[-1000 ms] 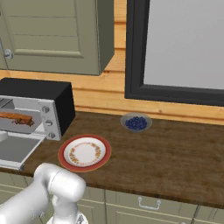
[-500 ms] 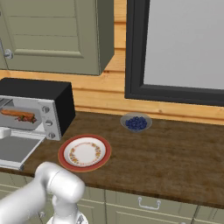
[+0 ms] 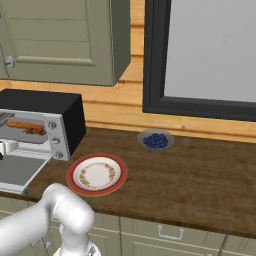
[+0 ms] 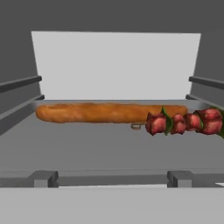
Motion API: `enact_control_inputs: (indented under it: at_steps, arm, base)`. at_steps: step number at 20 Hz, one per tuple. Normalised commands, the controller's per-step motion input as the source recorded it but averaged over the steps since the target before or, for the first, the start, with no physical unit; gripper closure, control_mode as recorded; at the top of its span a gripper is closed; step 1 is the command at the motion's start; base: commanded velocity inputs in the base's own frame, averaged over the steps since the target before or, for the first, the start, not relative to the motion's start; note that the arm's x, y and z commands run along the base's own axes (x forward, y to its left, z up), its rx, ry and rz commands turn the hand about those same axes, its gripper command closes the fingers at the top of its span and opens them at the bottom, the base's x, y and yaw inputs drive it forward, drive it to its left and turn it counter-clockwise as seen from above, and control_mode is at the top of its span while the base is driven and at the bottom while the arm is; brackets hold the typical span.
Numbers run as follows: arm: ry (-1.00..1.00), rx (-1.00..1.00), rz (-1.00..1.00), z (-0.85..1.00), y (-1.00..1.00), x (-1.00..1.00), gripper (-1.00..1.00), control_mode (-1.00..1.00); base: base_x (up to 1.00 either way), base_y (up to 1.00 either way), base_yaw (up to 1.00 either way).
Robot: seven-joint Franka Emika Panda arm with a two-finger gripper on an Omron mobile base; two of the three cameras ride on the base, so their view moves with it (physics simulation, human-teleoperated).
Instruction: Pick up the kebab skewer and baguette bread, and place them inside the toaster oven. Close the toaster oven door and start by setting the timer.
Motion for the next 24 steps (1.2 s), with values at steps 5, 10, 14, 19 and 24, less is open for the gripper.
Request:
enact_control_inputs:
  at_steps: [5,10,14,19,24]
  arm:
    - [0.00,0.00,0.00,0.00,0.00,0.31,-1.00,-1.00]
    - [0.00,0.00,0.00,0.00,0.00,0.26,-1.00,-1.00]
    - [0.00,0.00,0.00,0.00,0.01,0.25,-1.00,-1.00]
    - [0.00,0.00,0.00,0.00,0.06,0.26,-1.00,-1.00]
    - [0.00,0.00,0.00,0.00,0.06,0.20,-1.00,-1.00]
  base:
    - [0.00,0.00,0.00]
    - [0.00,0.00,0.00]
    - [0.00,0.00,0.00]
    - [0.00,0.00,0.00]
    - [0.00,0.00,0.00]
